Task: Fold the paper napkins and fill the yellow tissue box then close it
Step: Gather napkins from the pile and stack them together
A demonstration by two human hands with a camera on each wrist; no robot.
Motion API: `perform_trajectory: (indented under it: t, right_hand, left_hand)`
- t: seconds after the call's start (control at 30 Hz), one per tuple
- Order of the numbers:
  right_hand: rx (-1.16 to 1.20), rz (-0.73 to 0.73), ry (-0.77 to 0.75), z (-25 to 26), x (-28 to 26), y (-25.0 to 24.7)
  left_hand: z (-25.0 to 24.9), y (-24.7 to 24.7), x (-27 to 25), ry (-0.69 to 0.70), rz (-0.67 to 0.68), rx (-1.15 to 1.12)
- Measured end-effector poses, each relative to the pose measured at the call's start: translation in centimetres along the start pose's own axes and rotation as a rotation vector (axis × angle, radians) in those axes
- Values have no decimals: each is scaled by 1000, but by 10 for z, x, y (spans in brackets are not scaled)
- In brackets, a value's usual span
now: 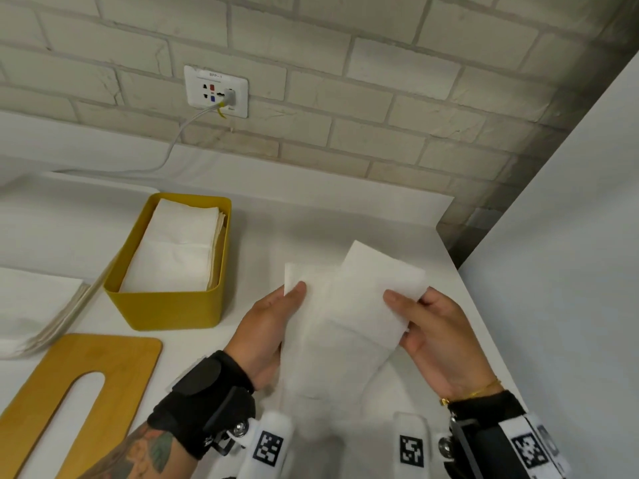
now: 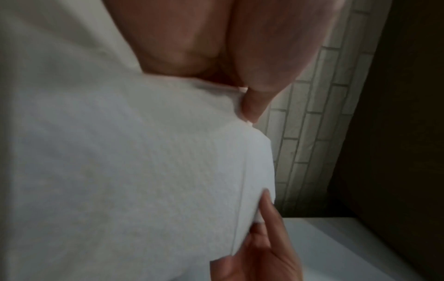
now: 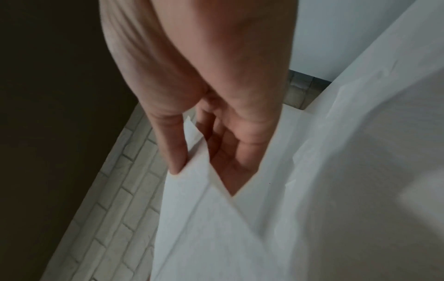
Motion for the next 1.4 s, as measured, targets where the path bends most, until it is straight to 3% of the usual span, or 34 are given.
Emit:
perform_trajectory:
  t: [0.2, 0.37, 0.77, 0.93, 1.17, 1.3, 1.4]
  right_hand:
    - [-38, 284, -74, 25, -24, 13]
    - [-266, 92, -216, 4, -9, 38]
    - [-332, -96, -210, -17, 2, 50]
    - [-315, -36, -109, -24, -7, 49]
    - [-537, 119, 124, -58, -21, 33]
    - [-524, 112, -14, -25, -12, 34]
    - [-385, 217, -85, 5, -8, 66]
  left_hand:
    - [-9, 2, -5, 2, 18, -51]
    - [-9, 9, -11, 28, 35, -20]
    - [-5, 6, -14, 50, 95, -40]
    - [-8, 5, -6, 105, 48, -10]
    - [-43, -6, 1, 216, -62, -46]
    - [-61, -17, -4, 231, -56, -37]
    - [-66, -24, -11, 235, -50, 34]
Point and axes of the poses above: each hand's wrist, its own x-axis towards the middle knuckle, its own y-axis out of the palm, z = x × y, the point moved 1 cm from there along x, towards the middle knuckle, and after that the axes turned 14 degrees about -z, right-handed, at the moved point
